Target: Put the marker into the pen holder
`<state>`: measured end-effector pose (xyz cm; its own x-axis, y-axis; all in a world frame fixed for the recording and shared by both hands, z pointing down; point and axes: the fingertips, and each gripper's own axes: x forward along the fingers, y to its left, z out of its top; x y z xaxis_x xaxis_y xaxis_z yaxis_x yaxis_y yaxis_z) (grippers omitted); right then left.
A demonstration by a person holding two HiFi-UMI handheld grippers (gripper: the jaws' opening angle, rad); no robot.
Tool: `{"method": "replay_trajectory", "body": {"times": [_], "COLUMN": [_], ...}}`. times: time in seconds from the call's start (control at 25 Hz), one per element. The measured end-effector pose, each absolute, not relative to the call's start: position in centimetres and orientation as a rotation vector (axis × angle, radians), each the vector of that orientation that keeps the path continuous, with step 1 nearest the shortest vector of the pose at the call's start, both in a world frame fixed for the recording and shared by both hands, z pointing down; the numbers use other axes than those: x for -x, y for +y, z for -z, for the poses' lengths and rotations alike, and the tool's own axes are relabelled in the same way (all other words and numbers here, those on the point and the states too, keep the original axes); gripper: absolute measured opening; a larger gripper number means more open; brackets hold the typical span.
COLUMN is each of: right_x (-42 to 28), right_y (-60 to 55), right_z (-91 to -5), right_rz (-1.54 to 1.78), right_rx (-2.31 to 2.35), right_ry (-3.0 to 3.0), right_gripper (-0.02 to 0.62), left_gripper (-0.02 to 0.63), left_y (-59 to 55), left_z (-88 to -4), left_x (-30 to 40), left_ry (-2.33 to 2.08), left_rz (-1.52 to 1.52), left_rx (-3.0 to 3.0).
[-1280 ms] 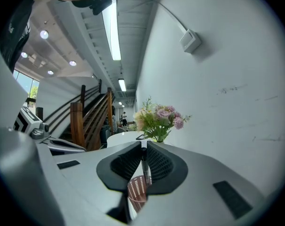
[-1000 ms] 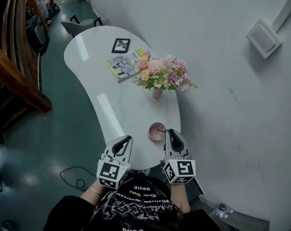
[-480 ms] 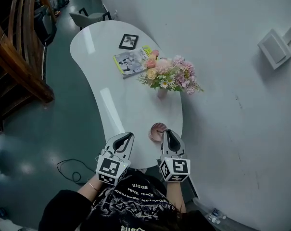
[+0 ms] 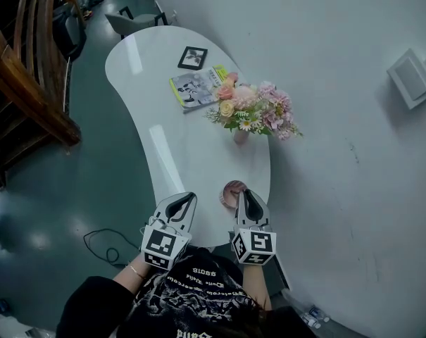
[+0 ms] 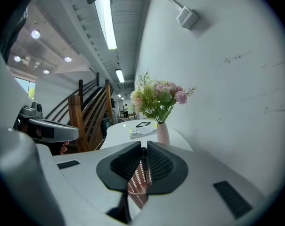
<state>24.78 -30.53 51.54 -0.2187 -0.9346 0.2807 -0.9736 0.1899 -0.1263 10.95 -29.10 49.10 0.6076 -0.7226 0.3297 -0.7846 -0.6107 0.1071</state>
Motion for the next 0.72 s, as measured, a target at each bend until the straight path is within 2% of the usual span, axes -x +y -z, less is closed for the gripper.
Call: {"method": "replay_trajectory", "body": {"times": [0.72], "right_x": [-24.6], "right_y": [-30.9], "right_z": [-53.0], "right_rz": [-0.497], "right_rx": [-1.853], "right_ry": [-2.308], "right_gripper": [0.075], "left_gripper": [0.026], "left_y": [-29.6], "left_z": [-49.7], "left_x": [-10.3], "left_ry": [-1.228], "left_rz": [-0.388], "left_rx": [-2.584]}}
